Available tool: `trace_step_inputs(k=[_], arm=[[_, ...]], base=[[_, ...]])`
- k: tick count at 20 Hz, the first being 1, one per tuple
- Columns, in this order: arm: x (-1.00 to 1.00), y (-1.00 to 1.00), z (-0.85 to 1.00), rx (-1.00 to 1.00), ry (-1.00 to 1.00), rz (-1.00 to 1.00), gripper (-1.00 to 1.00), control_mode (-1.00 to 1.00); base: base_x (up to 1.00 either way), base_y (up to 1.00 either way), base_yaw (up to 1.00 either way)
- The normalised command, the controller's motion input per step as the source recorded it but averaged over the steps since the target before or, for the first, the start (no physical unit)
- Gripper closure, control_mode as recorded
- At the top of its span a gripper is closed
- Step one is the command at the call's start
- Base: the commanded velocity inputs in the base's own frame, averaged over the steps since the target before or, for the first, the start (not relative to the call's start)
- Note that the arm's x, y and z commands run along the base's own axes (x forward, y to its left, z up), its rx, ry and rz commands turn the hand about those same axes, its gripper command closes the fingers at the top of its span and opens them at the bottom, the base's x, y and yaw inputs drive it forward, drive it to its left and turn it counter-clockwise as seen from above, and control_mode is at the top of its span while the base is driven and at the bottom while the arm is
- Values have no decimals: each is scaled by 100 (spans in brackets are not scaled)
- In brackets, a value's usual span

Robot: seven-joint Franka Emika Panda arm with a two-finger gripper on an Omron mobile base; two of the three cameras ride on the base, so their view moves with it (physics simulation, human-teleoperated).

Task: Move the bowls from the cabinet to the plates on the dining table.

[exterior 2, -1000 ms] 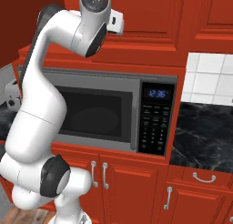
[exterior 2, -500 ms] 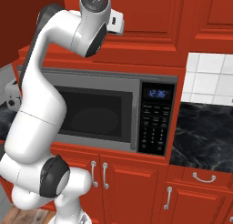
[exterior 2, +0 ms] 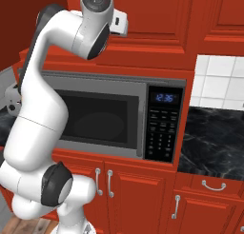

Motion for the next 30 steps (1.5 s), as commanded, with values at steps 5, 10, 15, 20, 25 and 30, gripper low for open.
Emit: trace_step_inputs(k=[5, 10, 15, 20, 25, 30], arm=[[0, -8, -3, 0, 0, 0, 100, -100], [-9, -60, -5, 0, 0, -1, 100, -100], [-28, -76, 0, 0, 0, -4, 100, -100], [-35, -70, 0, 0, 0, -4, 100, -100], [-51, -62, 0, 0, 0, -4, 100, -100], [-77, -47, 0, 0, 0, -5, 100, -100]], base=[[0, 0, 0], [0, 0, 0], [0, 0, 0], [0, 0, 0], [0, 0, 0], [0, 0, 0]])
